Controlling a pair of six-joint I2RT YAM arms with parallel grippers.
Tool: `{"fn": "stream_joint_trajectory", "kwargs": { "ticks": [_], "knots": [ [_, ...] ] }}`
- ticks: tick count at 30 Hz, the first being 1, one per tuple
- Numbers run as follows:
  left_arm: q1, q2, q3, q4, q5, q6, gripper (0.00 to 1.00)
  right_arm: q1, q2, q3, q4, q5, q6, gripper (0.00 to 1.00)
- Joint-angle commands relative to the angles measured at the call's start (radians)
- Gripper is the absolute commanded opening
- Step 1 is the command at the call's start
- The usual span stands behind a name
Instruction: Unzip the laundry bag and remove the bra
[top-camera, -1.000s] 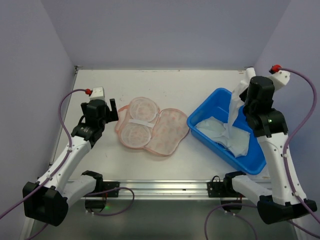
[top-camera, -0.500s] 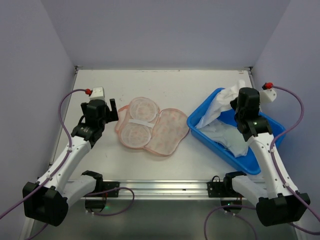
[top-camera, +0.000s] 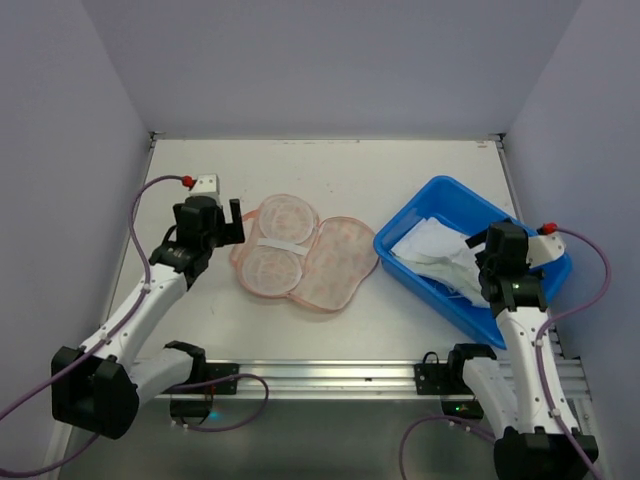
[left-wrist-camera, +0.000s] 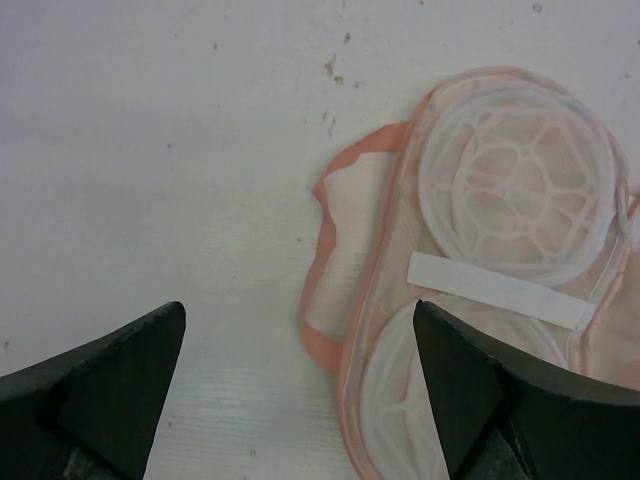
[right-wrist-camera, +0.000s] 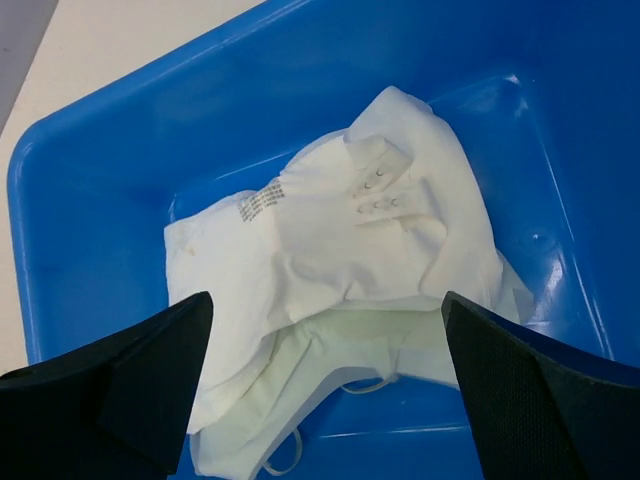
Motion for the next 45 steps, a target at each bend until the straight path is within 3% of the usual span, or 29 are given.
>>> {"fn": "stream_joint_trajectory", "kwargs": {
  "ticks": [1,12,22,27,33,45],
  "knots": [
    [-0.066,0.052,0.051,0.021,0.044,0.004,1.00,-0.004,-0.056,0.083,-0.102,0.022,-0.009,0.99],
    [-0.548,0.297,0.273,-0.023,-0.197,-0.117,0.98,-0.004,-0.178,0.322,-0.085,-0.234,-0.222,0.99],
    [-0.843,0.653,0.481,-0.013,-0.272,-0.196,0.87,-0.004,-0.207,0.289,-0.045,-0.309,-0.256,0.99],
    [-0.851,0.737,0.482,0.078,-0.165,-0.197,0.76,-0.003,-0.213,0.284,-0.041,-0.294,-0.267,0.99],
    [-0.851,0.779,0.444,0.119,-0.133,-0.188,0.65,0.002,-0.219,0.269,-0.033,-0.275,-0.277,0.99],
    [-0.872,0.776,0.335,0.185,-0.091,-0.213,0.55,0.002,-0.209,0.247,-0.016,-0.291,-0.277,0.99]
  ]
}}
